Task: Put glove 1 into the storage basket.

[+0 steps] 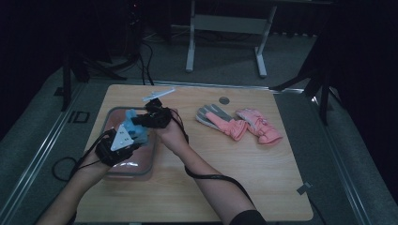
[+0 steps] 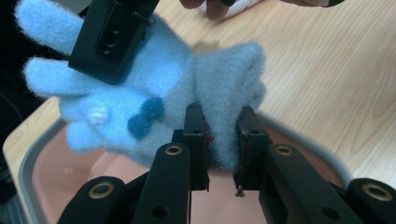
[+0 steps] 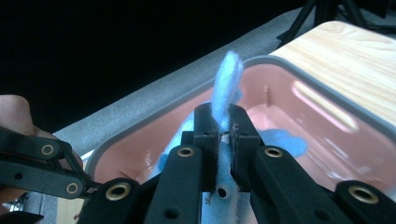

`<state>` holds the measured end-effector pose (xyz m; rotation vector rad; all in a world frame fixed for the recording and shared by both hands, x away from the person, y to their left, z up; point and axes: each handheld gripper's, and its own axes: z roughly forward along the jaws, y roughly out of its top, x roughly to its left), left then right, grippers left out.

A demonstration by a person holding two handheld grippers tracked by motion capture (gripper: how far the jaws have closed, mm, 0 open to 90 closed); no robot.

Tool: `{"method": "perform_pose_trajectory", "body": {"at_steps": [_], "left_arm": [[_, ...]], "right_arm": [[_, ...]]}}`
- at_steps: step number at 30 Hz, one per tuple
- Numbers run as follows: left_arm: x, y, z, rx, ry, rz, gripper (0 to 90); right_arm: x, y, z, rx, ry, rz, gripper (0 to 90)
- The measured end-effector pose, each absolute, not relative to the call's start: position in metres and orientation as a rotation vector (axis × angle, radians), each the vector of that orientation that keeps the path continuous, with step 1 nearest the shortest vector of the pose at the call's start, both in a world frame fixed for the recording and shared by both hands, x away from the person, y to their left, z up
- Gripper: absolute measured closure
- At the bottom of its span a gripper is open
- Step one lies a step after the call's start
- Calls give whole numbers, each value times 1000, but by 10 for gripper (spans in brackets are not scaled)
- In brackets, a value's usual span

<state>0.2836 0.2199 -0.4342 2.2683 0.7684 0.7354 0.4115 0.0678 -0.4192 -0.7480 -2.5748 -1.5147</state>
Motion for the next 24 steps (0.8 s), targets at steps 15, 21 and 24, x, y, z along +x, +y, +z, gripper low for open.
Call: {"method": "perform_pose_trajectory", "body": {"at_steps": [15, 21, 24], "left_arm": [[301, 220, -472, 2349, 859, 628, 782], [307, 214, -480, 2403, 843, 635, 781], [310, 212, -482, 2433, 850, 613, 779]], "right_arm": [[424, 83, -469, -837, -2599, -1365, 844], [430, 84, -482, -850, -2653, -1288, 843], [432, 88, -486, -843, -2681, -1235, 842]]}}
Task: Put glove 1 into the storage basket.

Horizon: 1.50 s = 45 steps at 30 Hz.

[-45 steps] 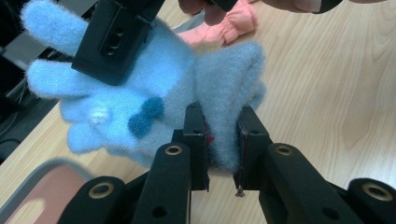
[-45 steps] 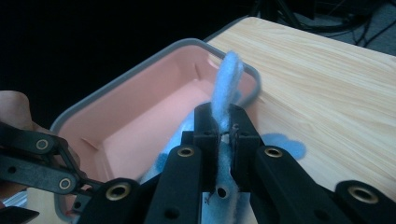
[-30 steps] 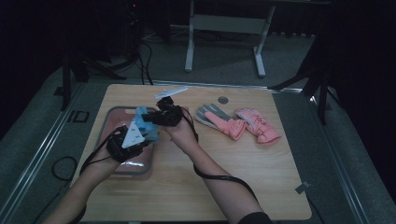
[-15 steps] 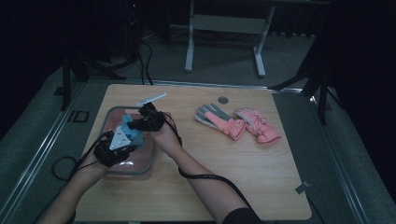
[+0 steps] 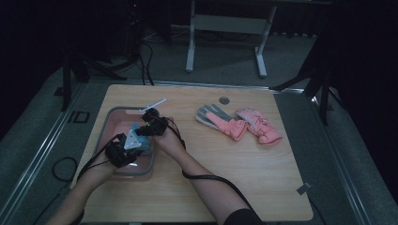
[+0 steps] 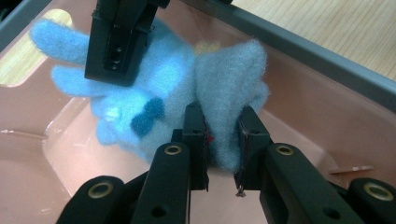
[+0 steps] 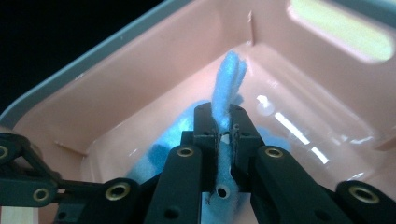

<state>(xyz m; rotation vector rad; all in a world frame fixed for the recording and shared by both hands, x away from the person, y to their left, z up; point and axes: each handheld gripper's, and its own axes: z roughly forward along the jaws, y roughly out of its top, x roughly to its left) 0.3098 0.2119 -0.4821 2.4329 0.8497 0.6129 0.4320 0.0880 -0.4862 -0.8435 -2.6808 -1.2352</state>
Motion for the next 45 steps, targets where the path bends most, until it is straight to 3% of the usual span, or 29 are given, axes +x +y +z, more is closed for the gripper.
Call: {"method": "perform_pose_trajectory", "body": {"at_steps": [9, 11, 13, 14, 15, 17, 24, 26, 31, 39, 45], "left_arm": [[317, 211, -485, 2465, 874, 547, 758], [321, 210, -487, 2490, 903, 497, 714], [324, 208, -489, 2524, 923, 494, 588], [324, 208, -489, 2524, 923, 494, 560], [323, 207, -489, 2527, 928, 523, 465], [321, 209, -487, 2487, 948, 539, 427], [311, 218, -476, 2349, 1027, 583, 253], [308, 222, -474, 2322, 1042, 603, 173], [299, 233, -470, 2187, 1071, 665, 119], [291, 236, -461, 1943, 1124, 648, 88], [286, 220, -451, 1921, 1051, 615, 89]], "right_arm": [[435, 96, -488, -831, -2709, -1176, 831], [436, 100, -489, -822, -2712, -1141, 779], [435, 103, -488, -812, -2715, -1137, 621], [435, 103, -488, -812, -2715, -1137, 621], [435, 104, -486, -803, -2754, -1115, 512], [437, 102, -486, -816, -2747, -1105, 495], [442, 87, -477, -816, -2616, -1267, 297], [442, 83, -473, -812, -2587, -1309, 298], [438, 75, -462, -782, -2591, -1387, 172], [419, 58, -450, -683, -2616, -1480, 153], [414, 30, -443, -714, -2607, -1522, 153]]}}
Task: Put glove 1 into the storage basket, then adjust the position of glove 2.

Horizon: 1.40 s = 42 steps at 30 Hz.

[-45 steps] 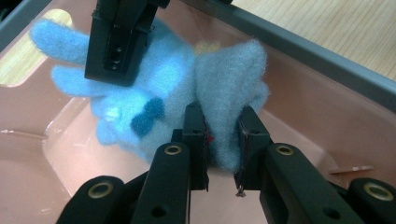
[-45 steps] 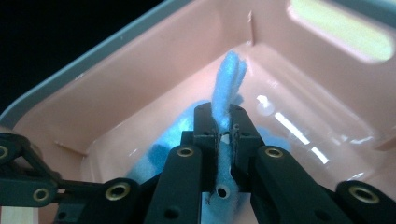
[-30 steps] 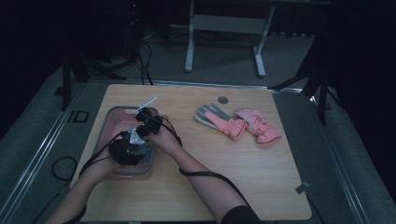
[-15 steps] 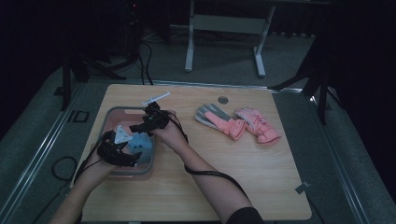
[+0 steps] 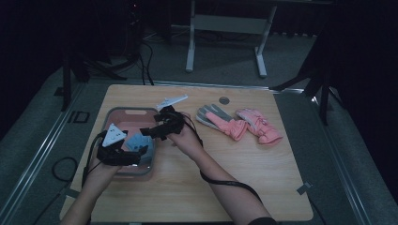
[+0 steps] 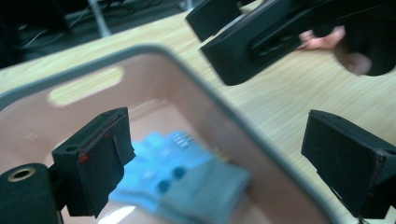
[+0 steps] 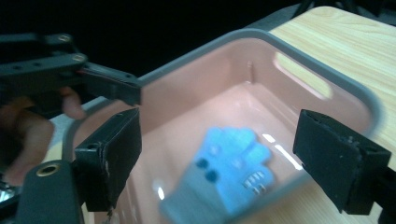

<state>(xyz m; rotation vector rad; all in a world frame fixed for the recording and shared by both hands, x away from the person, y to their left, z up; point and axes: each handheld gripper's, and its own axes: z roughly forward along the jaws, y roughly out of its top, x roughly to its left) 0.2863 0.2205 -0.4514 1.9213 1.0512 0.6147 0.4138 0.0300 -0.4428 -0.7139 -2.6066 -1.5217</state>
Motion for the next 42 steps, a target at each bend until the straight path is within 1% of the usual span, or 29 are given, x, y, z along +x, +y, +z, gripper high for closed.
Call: {"method": "perform_pose_trajectory", "body": {"at_steps": [1, 4, 5, 9, 12, 13, 15, 17, 18, 19, 21, 29, 31, 34, 36, 38, 39, 40, 41, 42], "left_arm": [[284, 211, -449, 1915, 1024, 592, 89], [282, 200, -448, 1912, 1005, 574, 89], [281, 190, -447, 1917, 988, 550, 89], [281, 176, -447, 1916, 972, 517, 89], [281, 162, -446, 1919, 942, 503, 89], [280, 154, -446, 1922, 922, 490, 89], [280, 149, -447, 1925, 915, 488, 89], [280, 145, -447, 1926, 908, 481, 89], [279, 136, -449, 1938, 887, 462, 89], [278, 131, -450, 1944, 878, 460, 89], [277, 123, -451, 1954, 862, 452, 89], [272, 102, -457, 1959, 820, 409, 89], [269, 89, -464, 1955, 794, 393, 89], [265, 79, -470, 1955, 763, 377, 89], [262, 72, -475, 1966, 738, 379, 89], [260, 67, -480, 1968, 726, 360, 89], [259, 65, -484, 1962, 722, 349, 89], [258, 63, -488, 1955, 717, 338, 89], [258, 61, -491, 1959, 718, 328, 89], [257, 59, -496, 1961, 717, 320, 89]], "right_arm": [[413, 25, -442, -719, -2603, -1533, 153], [413, 13, -440, -736, -2600, -1521, 154], [412, 3, -439, -747, -2604, -1521, 154], [410, -13, -438, -754, -2623, -1507, 153], [408, -29, -437, -758, -2640, -1518, 154], [407, -40, -436, -764, -2643, -1531, 154], [406, -51, -435, -777, -2651, -1540, 154], [406, -51, -435, -777, -2651, -1540, 154], [406, -56, -435, -779, -2654, -1546, 154], [406, -68, -435, -803, -2659, -1547, 154], [405, -78, -436, -820, -2663, -1540, 154], [402, -113, -440, -874, -2677, -1546, 121], [401, -126, -444, -864, -2717, -1531, 114], [400, -141, -448, -855, -2782, -1527, 170], [401, -153, -450, -865, -2810, -1531, 273], [406, -166, -453, -885, -2828, -1496, 434], [408, -172, -453, -909, -2835, -1485, 471], [412, -179, -454, -934, -2830, -1486, 487], [415, -185, -455, -958, -2819, -1486, 594], [419, -191, -455, -967, -2803, -1486, 620]]}}
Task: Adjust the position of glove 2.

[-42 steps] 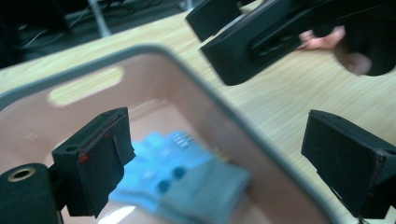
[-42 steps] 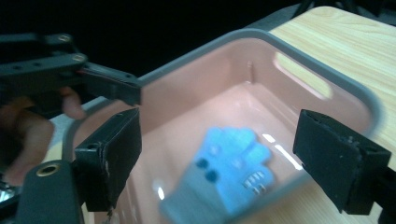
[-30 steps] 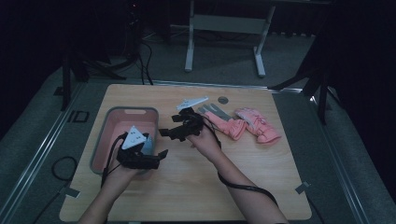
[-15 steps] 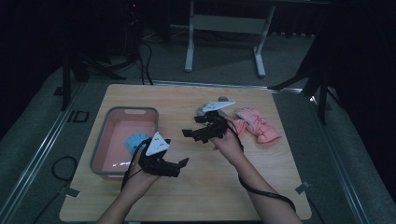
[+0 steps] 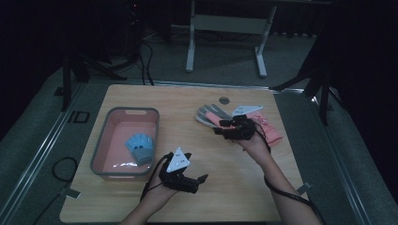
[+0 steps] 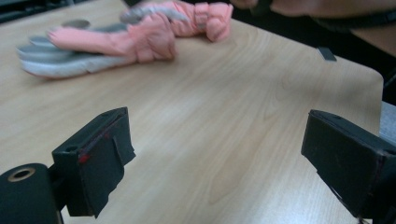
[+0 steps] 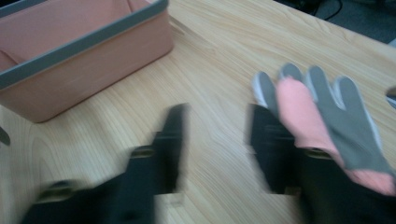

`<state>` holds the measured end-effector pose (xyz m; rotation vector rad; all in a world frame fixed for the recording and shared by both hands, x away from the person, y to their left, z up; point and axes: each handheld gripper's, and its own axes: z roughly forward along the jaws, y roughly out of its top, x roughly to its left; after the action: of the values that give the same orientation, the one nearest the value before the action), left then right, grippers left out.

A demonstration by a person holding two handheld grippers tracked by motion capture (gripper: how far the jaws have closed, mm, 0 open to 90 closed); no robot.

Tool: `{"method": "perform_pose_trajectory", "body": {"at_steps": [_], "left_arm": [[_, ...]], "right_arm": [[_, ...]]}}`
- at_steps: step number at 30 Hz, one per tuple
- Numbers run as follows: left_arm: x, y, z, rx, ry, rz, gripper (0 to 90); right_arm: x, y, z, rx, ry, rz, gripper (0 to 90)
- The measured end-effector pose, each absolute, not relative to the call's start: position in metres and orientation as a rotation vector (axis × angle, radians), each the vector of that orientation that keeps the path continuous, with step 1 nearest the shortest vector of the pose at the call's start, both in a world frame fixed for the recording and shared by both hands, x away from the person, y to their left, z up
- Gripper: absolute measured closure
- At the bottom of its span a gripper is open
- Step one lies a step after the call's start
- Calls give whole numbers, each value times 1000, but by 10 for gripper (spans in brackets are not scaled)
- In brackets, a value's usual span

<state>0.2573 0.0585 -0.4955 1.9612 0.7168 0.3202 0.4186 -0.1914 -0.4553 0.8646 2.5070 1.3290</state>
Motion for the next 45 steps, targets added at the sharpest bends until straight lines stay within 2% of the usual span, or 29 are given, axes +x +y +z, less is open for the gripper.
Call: {"method": "perform_pose_trajectory", "body": {"at_steps": [4, 10, 14, 27, 34, 39, 45], "left_arm": [[253, 53, -510, 1953, 696, 288, 89], [246, 48, -527, 1939, 686, 263, 87], [242, 46, -534, 1943, 705, 288, 21], [237, 46, -543, 1915, 689, 235, 21], [238, 46, -547, 1932, 694, 244, 21], [237, 45, -548, 1940, 683, 245, 21], [236, 46, -546, 1907, 691, 261, 21]], "right_arm": [[433, -211, -457, 902, 2471, 1294, 649], [458, -227, -466, 967, 2416, 1234, 565], [477, -226, -477, 967, 2415, 1178, 569], [526, -210, -517, 974, 2495, 1029, 550], [528, -202, -528, 946, 2538, 885, 672], [527, -199, -528, 979, 2526, 858, 826], [518, -200, -519, 1168, 2453, 916, 871]]}}
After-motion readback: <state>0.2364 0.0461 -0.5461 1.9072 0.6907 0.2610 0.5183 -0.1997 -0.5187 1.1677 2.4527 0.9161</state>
